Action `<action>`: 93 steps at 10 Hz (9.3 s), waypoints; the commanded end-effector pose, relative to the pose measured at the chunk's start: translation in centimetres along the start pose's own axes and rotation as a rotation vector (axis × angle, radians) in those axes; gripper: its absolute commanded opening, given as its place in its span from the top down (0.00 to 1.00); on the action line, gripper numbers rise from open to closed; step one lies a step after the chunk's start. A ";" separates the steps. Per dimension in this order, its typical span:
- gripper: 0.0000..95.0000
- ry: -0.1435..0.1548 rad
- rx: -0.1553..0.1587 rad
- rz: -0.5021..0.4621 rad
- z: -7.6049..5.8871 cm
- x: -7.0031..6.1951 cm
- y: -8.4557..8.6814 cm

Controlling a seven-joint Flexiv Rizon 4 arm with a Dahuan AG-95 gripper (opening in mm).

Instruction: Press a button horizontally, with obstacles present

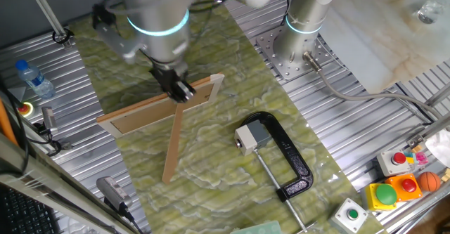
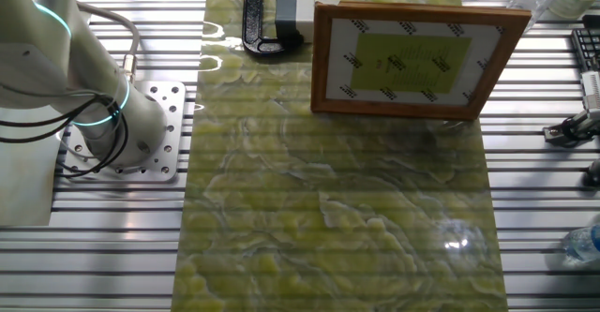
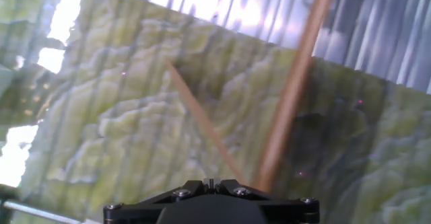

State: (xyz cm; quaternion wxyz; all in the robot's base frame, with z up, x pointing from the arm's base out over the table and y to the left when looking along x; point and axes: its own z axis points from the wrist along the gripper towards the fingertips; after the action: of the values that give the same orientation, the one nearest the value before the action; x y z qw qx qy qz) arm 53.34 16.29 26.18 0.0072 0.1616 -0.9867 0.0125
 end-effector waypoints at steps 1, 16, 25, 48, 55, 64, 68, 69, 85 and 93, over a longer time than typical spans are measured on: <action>1.00 -0.012 -0.029 -0.026 0.3 -0.2 1.0; 1.00 0.082 -0.120 -0.368 1.6 -0.7 1.3; 1.00 0.039 -0.203 -0.377 1.6 -0.7 1.3; 0.20 0.102 -0.309 -0.474 1.8 0.3 5.4; 0.20 0.102 -0.309 -0.474 1.8 0.3 5.4; 0.00 0.117 -0.285 -0.480 1.7 0.2 5.0; 0.00 0.127 -0.254 -0.485 1.7 0.2 5.0; 0.00 0.126 -0.257 -0.490 1.7 0.2 5.0; 0.00 0.136 -0.342 -0.613 2.8 0.3 6.0; 0.00 0.179 -0.358 -0.676 10.6 2.8 13.1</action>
State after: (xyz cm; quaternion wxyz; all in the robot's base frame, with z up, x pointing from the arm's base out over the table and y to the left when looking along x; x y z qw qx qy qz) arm 46.35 27.77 15.13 0.1261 0.4719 -0.8601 -0.1471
